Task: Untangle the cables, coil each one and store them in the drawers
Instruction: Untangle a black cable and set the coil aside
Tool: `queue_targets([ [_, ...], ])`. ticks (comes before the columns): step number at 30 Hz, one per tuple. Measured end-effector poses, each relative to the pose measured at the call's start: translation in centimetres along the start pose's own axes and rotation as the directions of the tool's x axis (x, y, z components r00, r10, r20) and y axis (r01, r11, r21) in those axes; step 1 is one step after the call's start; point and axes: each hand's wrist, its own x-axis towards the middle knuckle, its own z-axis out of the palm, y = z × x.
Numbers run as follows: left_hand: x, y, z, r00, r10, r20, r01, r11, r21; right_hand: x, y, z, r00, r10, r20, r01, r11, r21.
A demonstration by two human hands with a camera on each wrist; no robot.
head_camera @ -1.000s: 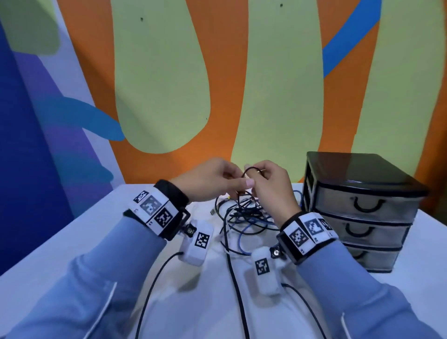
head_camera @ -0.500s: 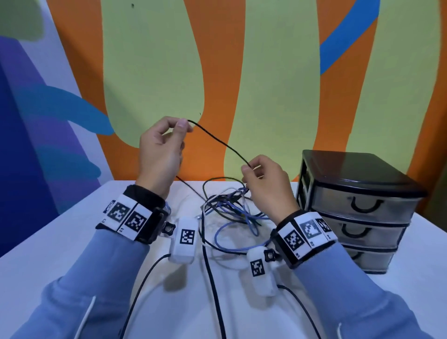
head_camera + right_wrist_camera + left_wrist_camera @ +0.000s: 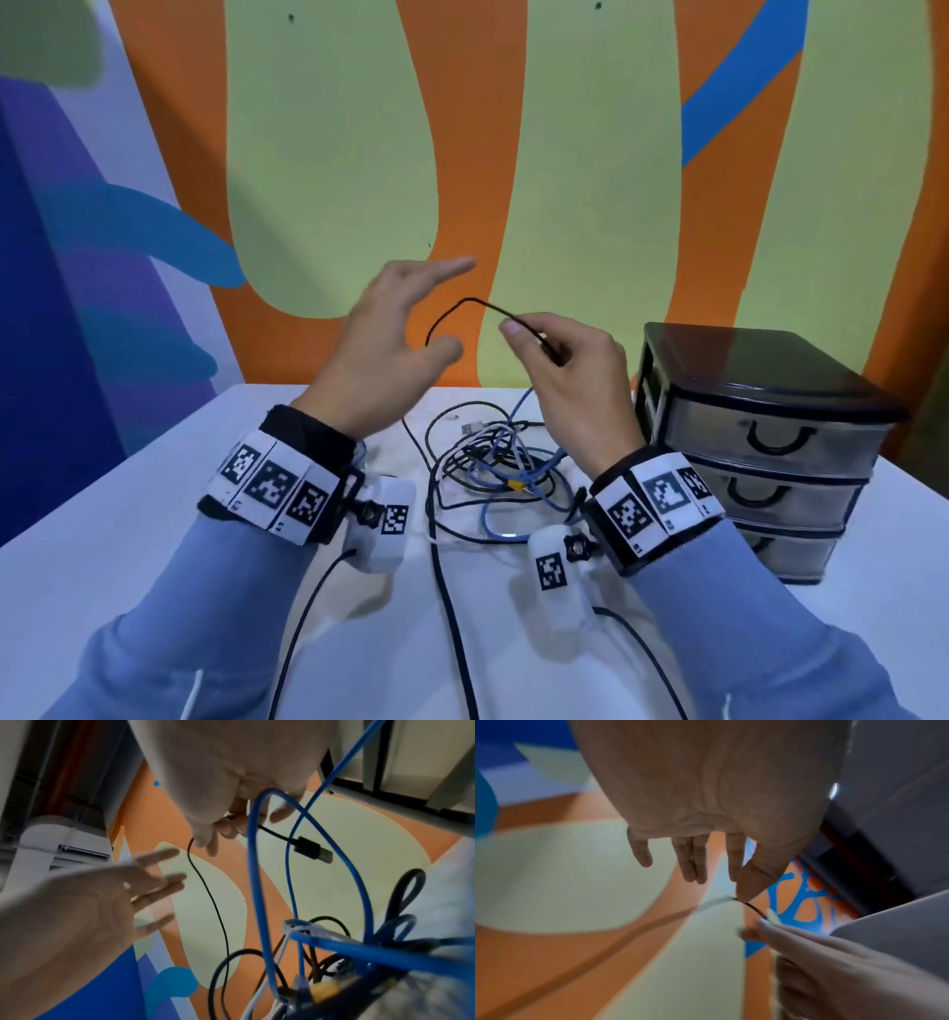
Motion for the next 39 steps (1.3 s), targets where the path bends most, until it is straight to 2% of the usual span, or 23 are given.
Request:
queue_targets([
  [3,-0.4,0.5,1.4,0.992,0.128,0.008,-0.128,0.992,0.01,0.0,-0.8,0.5,0.998,-0.039,0.056,0.029,0.986,0.166],
  [6,-0.8,0.1,1.9,0.976,0.184,-0.116,-0.18,0.983,0.044,0.2,-0.5,0.2,0.998,0.043,0.039,-0.049,0.985,0.168],
  [8,-0.7,0.4,1.9,0.969,0.148,-0.199,-0.155,0.988,-0.02,0.3,-0.1,0.0,0.989,0.137,0.058,-0.144,0.98,0.138],
  [9,-0.6,0.5,1.8,0.973,0.134,-0.189,-0.14,0.99,-0.018,0.2,0.2,-0.1,0.985,0.152,0.084,-0.161,0.981,0.104],
  [11,-0.4,0.6,1.7,0.991,0.105,-0.086,-0.106,0.994,-0.008,0.1,0.4,0.0,0.981,0.129,0.147,-0.14,0.988,0.072],
  [12,-0.3,0.5,1.7,0.996,0.083,-0.041,-0.086,0.994,-0.061,0.0,0.4,0.1,0.977,0.108,0.183,-0.127,0.988,0.092],
  [13,-0.2,0.3,1.6,0.997,0.052,-0.054,-0.058,0.991,-0.118,0.0,0.2,0.1,0.969,0.094,0.227,-0.12,0.988,0.102],
  [15,0.2,-0.5,0.9,0.975,-0.085,-0.204,0.044,0.98,-0.197,-0.2,-0.2,-0.3,0.934,0.088,0.346,-0.11,0.993,0.044],
  [16,0.5,-1.1,0.2,0.935,-0.202,-0.292,0.122,0.955,-0.27,-0.3,-0.3,-0.7,0.899,0.107,0.425,-0.108,0.994,-0.022],
  [17,0.7,-1.6,-0.5,0.87,-0.345,-0.352,0.211,0.906,-0.367,-0.4,-0.5,-1.1,0.845,0.145,0.515,-0.112,0.989,-0.094],
  [19,0.9,-2.9,-2.0,0.737,-0.577,-0.353,0.336,0.766,-0.548,-0.7,-0.5,-1.6,0.674,0.244,0.697,-0.13,0.968,-0.213],
  [20,0.9,-3.5,-2.5,0.701,-0.636,-0.322,0.37,0.711,-0.598,-0.9,-0.5,-1.7,0.581,0.29,0.761,-0.113,0.954,-0.278],
  [21,0.8,-3.9,-2.7,0.691,-0.665,-0.284,0.393,0.675,-0.625,-1.1,-0.4,-1.7,0.508,0.331,0.795,-0.064,0.935,-0.349],
  [22,0.8,-4.1,-2.7,0.696,-0.674,-0.249,0.406,0.655,-0.638,-1.3,-0.4,-1.5,0.461,0.364,0.809,-0.007,0.913,-0.408],
  [25,0.5,-3.7,-2.3,0.75,-0.633,-0.193,0.424,0.684,-0.594,-1.7,-0.2,-1.3,0.409,0.419,0.811,0.055,0.875,-0.481],
  [27,0.5,-3.3,-2.2,0.78,-0.602,-0.174,0.431,0.717,-0.549,-1.6,-0.2,-1.5,0.433,0.421,0.797,0.076,0.864,-0.497],
  [28,0.5,-3.3,-2.2,0.789,-0.592,-0.163,0.438,0.729,-0.526,-1.4,-0.2,-1.6,0.472,0.405,0.783,0.077,0.866,-0.494],
  [30,0.4,-3.2,-2.0,0.812,-0.567,-0.137,0.449,0.757,-0.474,-0.9,-0.2,-1.8,0.615,0.318,0.722,0.065,0.892,-0.448],
  [32,0.3,-3.1,-1.7,0.851,-0.518,-0.093,0.449,0.807,-0.384,-0.2,0.0,-1.7,0.814,0.142,0.563,0.131,0.9,-0.416],
  [33,0.2,-2.9,-1.6,0.875,-0.481,-0.055,0.442,0.839,-0.316,0.1,0.2,-1.6,0.887,0.046,0.459,0.163,0.9,-0.405],
  [34,0.1,-2.7,-1.4,0.898,-0.439,-0.002,0.427,0.874,-0.234,0.3,0.3,-1.5,0.932,-0.028,0.361,0.175,0.907,-0.382],
  [37,-0.1,-2.1,-0.3,0.933,-0.321,0.16,0.316,0.947,0.061,0.5,0.5,-1.4,0.967,-0.148,0.205,0.226,0.871,-0.436],
  [39,-0.2,-1.3,0.3,0.963,-0.225,0.149,0.208,0.971,0.121,0.5,0.2,-1.4,0.962,-0.216,0.166,0.271,0.818,-0.507],
])
